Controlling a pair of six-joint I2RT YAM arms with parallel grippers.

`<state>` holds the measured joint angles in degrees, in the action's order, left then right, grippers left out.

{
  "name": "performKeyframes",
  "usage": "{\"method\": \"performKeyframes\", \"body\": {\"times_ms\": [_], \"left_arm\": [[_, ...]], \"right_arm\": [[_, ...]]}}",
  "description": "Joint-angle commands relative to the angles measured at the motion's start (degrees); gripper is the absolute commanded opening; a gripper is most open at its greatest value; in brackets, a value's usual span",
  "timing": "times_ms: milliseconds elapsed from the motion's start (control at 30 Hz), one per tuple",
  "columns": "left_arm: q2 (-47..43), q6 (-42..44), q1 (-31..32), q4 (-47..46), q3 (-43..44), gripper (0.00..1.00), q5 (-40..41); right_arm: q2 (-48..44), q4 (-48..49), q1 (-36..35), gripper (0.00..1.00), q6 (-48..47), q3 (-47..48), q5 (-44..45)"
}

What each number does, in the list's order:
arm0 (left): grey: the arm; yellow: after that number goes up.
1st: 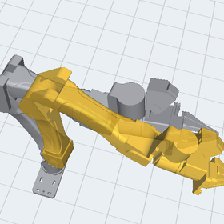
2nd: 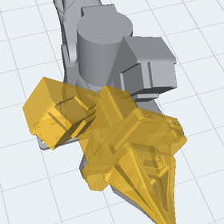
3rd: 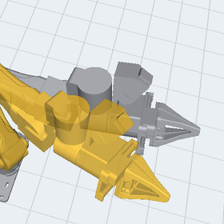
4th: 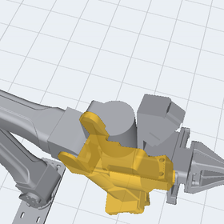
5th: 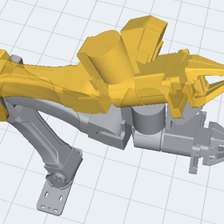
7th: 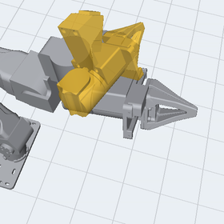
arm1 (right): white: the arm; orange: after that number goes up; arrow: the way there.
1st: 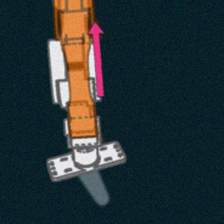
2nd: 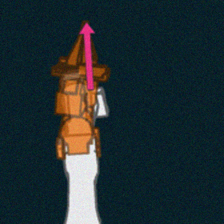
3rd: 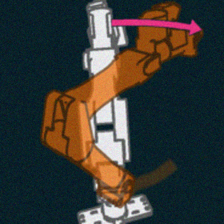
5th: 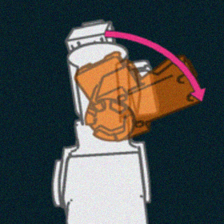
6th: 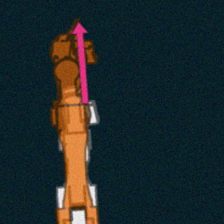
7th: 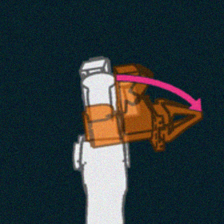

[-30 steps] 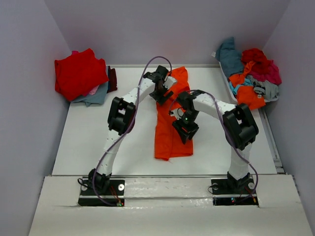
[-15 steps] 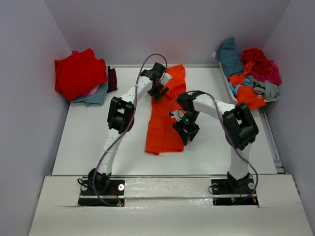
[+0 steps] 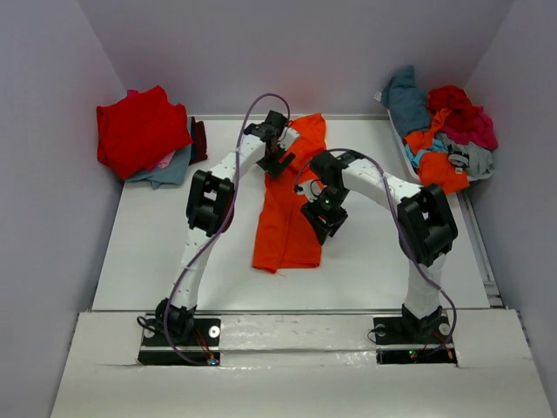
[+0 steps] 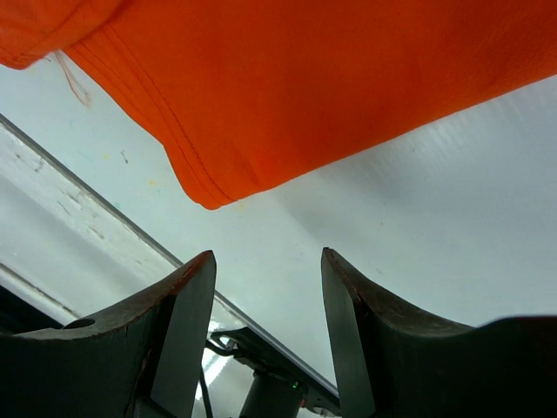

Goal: Fold and stack the t-shirts
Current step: Fold the tshirt

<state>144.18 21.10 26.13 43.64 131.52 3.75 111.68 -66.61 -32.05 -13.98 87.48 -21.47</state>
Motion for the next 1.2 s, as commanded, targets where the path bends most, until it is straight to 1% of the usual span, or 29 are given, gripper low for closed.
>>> {"method": "performKeyframes", "body": {"times_ms": [0,133,367,433,600,733,900,1167], "left_arm": [[-0.8,-0.2,-0.8,4.2,-3.6,0.92,1.3],[-0.3,-0.1,-0.8,4.6,-2.6,0.92,0.7],[-0.2,-0.2,-0.8,4.9,-3.0,0.92,0.1],[-0.3,-0.2,-0.8,5.1,-3.1,0.92,-0.1],[-0.7,-0.1,-0.8,5.1,-3.6,0.92,-0.1],[-1.1,-0.1,-0.8,5.1,-3.8,0.92,-0.5],[-1.9,-0.1,-0.8,5.1,-4.8,0.92,-0.7],[-2.0,0.2,-0.8,5.3,-5.5,0.92,-0.5]], "right_arm": [[-1.6,0.1,-1.1,0.57,0.4,3.7,-0.8],[-0.8,0.2,-2.3,0.57,0.6,3.5,-0.4],[0.5,1.5,-9.2,0.56,1.5,0.2,2.7],[0.6,1.6,-10.0,0.56,1.8,0.1,3.5],[2.2,2.2,-10.0,0.55,2.5,-0.1,5.3],[3.8,3.0,-10.6,0.54,3.5,-0.4,8.8],[5.0,3.6,-10.6,0.54,3.8,-0.6,8.6],[5.5,2.5,-13.6,0.53,3.8,2.3,9.9]]}}
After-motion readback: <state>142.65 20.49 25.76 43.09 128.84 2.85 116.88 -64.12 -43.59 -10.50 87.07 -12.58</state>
